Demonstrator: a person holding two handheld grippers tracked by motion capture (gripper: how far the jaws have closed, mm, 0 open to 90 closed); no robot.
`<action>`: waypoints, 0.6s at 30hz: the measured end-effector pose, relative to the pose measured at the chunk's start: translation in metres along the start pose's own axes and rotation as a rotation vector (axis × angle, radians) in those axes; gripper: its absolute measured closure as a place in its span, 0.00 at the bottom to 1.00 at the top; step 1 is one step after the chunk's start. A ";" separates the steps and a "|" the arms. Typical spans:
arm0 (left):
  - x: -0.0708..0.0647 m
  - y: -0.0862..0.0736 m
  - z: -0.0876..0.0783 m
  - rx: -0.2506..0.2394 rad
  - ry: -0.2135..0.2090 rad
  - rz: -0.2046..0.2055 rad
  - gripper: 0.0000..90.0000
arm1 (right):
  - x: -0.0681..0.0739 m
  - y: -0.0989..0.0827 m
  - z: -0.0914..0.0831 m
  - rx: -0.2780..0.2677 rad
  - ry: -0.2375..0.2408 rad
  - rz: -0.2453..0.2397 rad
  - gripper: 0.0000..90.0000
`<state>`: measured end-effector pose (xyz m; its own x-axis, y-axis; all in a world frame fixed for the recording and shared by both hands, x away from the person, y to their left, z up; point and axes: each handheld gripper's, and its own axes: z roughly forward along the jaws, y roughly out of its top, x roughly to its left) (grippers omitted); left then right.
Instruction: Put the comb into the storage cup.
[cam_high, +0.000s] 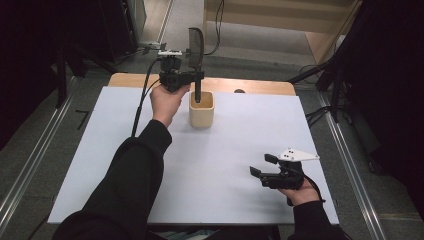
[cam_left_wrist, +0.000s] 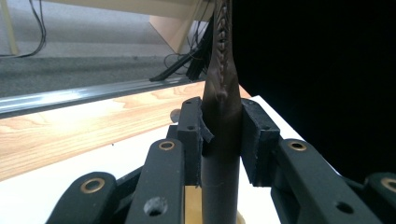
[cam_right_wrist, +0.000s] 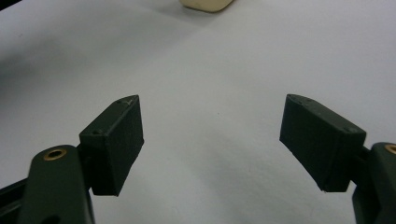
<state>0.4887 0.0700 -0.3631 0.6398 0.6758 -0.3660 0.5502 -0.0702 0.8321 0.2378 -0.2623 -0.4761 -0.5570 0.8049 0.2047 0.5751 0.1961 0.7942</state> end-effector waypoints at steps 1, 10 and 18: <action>0.000 0.000 0.002 0.003 0.000 0.003 0.81 | 0.000 0.000 0.000 0.000 0.001 -0.002 0.22; 0.003 -0.006 0.011 0.020 0.022 0.037 0.80 | 0.000 0.000 0.000 0.000 0.002 -0.001 0.22; 0.005 -0.009 0.012 0.025 0.028 0.038 0.80 | 0.000 0.000 -0.001 -0.002 0.000 -0.004 0.22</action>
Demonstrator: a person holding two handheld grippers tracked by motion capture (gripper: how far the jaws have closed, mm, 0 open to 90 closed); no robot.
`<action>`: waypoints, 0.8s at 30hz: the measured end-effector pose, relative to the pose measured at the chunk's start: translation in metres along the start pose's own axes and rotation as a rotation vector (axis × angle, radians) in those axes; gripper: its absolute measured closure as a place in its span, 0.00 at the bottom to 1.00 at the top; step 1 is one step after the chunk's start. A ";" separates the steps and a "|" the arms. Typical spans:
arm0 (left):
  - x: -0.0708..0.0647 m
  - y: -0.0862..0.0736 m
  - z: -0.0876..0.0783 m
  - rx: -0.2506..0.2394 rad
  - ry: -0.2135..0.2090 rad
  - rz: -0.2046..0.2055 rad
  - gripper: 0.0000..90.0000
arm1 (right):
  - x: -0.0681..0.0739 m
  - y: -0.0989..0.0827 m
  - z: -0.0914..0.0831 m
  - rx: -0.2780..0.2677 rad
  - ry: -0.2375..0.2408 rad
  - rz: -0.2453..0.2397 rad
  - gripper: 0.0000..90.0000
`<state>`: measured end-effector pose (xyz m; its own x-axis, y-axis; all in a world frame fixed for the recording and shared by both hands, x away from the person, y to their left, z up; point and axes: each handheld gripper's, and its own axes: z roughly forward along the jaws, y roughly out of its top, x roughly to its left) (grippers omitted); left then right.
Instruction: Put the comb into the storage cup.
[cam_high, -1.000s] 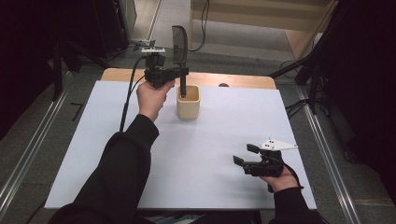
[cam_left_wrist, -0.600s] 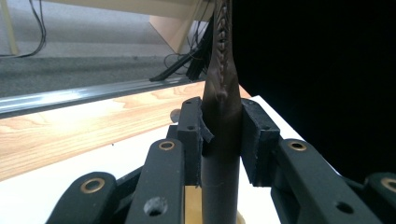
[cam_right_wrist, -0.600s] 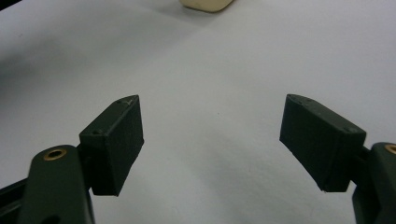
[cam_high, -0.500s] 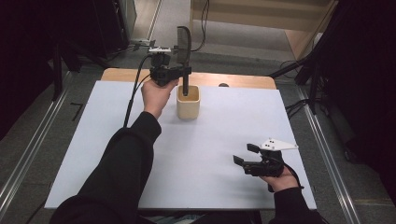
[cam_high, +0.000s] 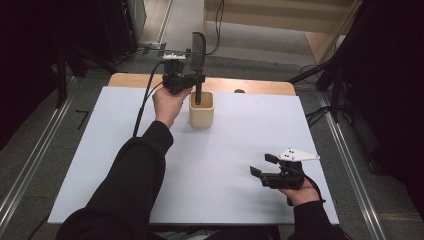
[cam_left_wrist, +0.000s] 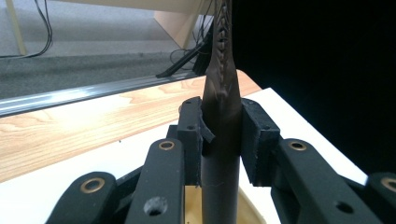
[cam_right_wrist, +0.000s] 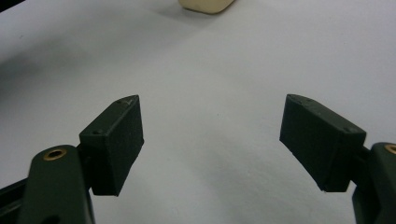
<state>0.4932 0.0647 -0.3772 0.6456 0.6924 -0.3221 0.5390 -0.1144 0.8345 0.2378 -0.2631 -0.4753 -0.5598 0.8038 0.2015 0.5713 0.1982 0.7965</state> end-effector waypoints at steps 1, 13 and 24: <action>0.000 -0.001 0.001 -0.002 0.002 -0.001 0.80 | 0.000 0.000 0.000 0.000 -0.001 -0.001 0.22; -0.001 -0.006 0.004 0.019 -0.004 0.019 0.80 | 0.001 0.000 0.000 -0.001 0.003 0.003 0.22; 0.006 -0.015 0.004 0.020 -0.004 0.000 0.80 | 0.001 0.000 0.000 -0.003 0.005 0.003 0.22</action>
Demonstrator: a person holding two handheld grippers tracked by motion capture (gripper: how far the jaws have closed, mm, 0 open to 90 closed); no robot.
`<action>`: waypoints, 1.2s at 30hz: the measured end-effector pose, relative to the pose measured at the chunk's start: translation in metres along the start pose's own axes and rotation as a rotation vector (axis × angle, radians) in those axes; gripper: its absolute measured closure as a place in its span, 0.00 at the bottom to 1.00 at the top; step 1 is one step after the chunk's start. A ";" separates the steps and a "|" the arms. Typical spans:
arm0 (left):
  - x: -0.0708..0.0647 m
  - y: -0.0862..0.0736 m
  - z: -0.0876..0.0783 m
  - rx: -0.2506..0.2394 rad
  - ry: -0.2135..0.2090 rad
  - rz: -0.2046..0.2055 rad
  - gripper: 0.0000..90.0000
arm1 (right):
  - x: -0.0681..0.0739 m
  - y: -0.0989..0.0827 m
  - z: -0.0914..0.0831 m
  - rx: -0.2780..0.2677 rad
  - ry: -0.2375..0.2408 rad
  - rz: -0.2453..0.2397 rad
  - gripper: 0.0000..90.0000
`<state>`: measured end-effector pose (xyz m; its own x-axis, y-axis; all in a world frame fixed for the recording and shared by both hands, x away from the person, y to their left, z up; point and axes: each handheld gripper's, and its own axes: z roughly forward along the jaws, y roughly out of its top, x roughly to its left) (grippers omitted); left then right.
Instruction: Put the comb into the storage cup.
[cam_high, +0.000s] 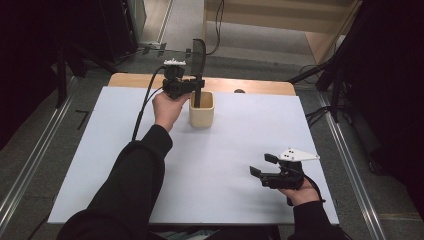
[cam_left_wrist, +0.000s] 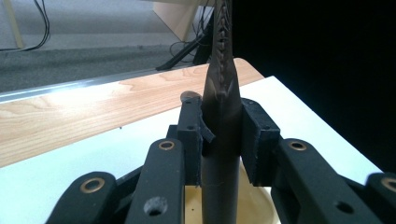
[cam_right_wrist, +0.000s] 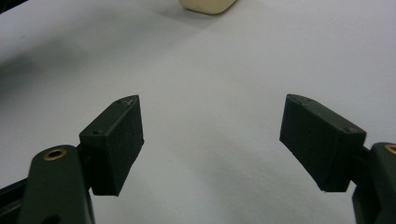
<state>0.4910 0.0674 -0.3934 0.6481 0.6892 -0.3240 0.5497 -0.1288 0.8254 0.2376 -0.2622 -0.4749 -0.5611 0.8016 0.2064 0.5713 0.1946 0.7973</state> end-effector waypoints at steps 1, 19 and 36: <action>0.000 -0.001 0.000 0.001 0.000 -0.001 0.80 | 0.000 0.000 0.000 0.000 0.000 0.000 0.22; 0.002 -0.012 0.003 0.009 0.001 0.002 0.80 | 0.000 0.000 0.000 -0.006 0.007 -0.003 0.22; 0.004 -0.022 0.008 0.010 0.001 0.022 0.80 | 0.001 0.000 0.001 -0.002 0.007 -0.004 0.22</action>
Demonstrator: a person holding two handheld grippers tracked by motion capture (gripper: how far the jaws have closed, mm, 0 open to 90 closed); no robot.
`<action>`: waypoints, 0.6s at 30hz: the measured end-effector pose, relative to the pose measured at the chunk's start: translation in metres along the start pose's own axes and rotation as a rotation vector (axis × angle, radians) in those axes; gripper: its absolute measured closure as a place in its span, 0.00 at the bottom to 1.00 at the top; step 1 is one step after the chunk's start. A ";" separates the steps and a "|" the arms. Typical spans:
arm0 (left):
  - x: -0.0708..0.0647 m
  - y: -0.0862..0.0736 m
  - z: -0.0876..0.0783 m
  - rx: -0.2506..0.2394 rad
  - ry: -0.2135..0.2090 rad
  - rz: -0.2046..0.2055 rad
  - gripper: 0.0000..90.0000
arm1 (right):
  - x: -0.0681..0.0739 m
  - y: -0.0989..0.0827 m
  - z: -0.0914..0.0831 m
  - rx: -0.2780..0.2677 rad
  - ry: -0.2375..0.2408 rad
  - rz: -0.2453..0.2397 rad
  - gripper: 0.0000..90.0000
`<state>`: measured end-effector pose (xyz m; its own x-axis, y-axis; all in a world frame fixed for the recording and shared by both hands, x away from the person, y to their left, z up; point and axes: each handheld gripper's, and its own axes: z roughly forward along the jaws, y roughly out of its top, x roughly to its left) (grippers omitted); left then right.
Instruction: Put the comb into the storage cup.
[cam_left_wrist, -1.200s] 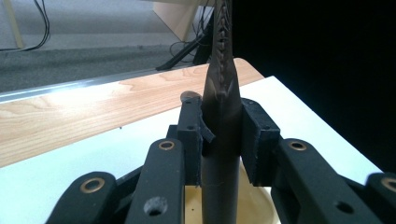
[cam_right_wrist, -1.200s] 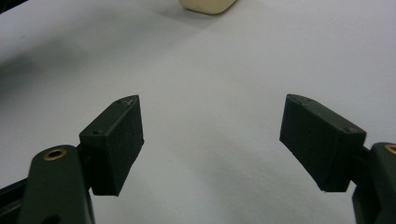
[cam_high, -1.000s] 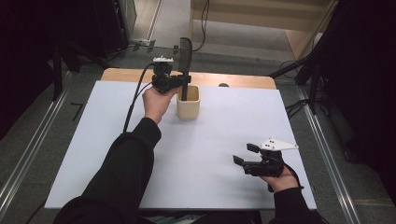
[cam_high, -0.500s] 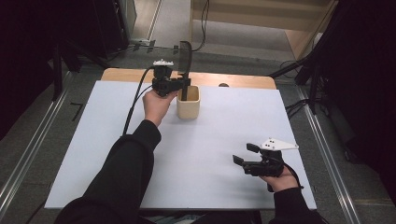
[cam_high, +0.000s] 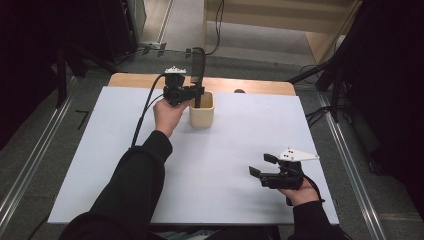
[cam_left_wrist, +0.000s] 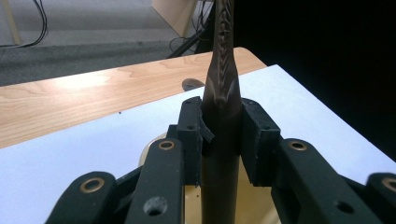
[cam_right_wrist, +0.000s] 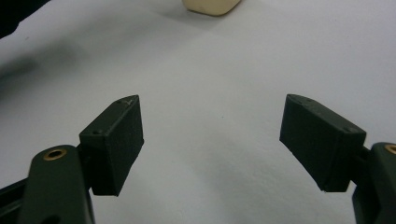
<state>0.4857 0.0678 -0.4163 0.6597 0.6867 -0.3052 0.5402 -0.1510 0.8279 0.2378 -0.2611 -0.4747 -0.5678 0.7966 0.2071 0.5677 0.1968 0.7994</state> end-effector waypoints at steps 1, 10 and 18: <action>0.000 0.000 0.001 -0.003 -0.001 0.002 0.80 | 0.000 0.000 0.000 0.000 0.001 -0.001 0.22; 0.002 -0.005 0.004 0.018 -0.016 0.008 0.80 | 0.000 0.000 0.000 0.002 0.002 -0.001 0.22; 0.003 -0.009 0.005 0.036 -0.019 0.017 0.80 | 0.000 0.000 0.001 0.004 0.004 -0.001 0.22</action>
<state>0.4852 0.0670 -0.4271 0.6783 0.6704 -0.3007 0.5471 -0.1877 0.8157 0.2382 -0.2608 -0.4756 -0.5708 0.7942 0.2084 0.5694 0.2000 0.7973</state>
